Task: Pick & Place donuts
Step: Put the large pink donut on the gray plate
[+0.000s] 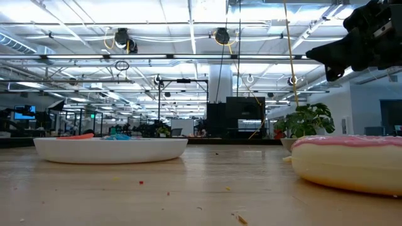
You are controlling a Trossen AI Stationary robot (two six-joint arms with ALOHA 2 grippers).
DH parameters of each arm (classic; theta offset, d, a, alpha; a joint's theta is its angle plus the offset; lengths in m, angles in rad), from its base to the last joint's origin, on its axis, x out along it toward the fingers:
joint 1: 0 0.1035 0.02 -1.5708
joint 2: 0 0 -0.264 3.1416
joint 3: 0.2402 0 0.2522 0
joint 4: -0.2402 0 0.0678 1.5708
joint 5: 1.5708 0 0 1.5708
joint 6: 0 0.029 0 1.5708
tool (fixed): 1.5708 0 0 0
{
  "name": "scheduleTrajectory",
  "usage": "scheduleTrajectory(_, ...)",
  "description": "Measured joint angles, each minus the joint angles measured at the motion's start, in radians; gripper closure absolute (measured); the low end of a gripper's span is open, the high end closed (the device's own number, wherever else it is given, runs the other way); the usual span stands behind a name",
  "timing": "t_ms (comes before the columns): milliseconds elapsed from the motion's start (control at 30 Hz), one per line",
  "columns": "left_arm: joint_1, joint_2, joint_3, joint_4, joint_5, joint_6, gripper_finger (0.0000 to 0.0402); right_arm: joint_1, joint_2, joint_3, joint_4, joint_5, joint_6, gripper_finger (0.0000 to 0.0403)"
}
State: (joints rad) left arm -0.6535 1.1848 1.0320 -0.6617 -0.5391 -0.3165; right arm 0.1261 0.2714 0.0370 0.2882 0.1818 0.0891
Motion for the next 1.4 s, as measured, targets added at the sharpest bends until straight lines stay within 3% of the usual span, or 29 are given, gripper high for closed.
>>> scheduleTrajectory(267, -0.063, -0.362, -0.552, 0.590, -0.041, 0.106, 0.0401, 0.000, 0.000, 0.000, 0.007, 0.000, 0.006, 0.0403)
scheduleTrajectory(533, -0.007, -0.546, -0.867, 0.964, 0.072, 0.222, 0.0401, 0.000, 0.000, 0.000, 0.007, 0.000, 0.004, 0.0403)
scheduleTrajectory(733, 0.036, -0.589, -0.947, 1.035, 0.086, 0.227, 0.0398, 0.000, 0.000, 0.000, 0.007, 0.000, 0.004, 0.0403)
scheduleTrajectory(1400, 0.051, -0.589, -0.950, 1.093, 0.087, 0.349, 0.0385, 0.000, 0.000, 0.000, 0.006, 0.000, 0.004, 0.0403)
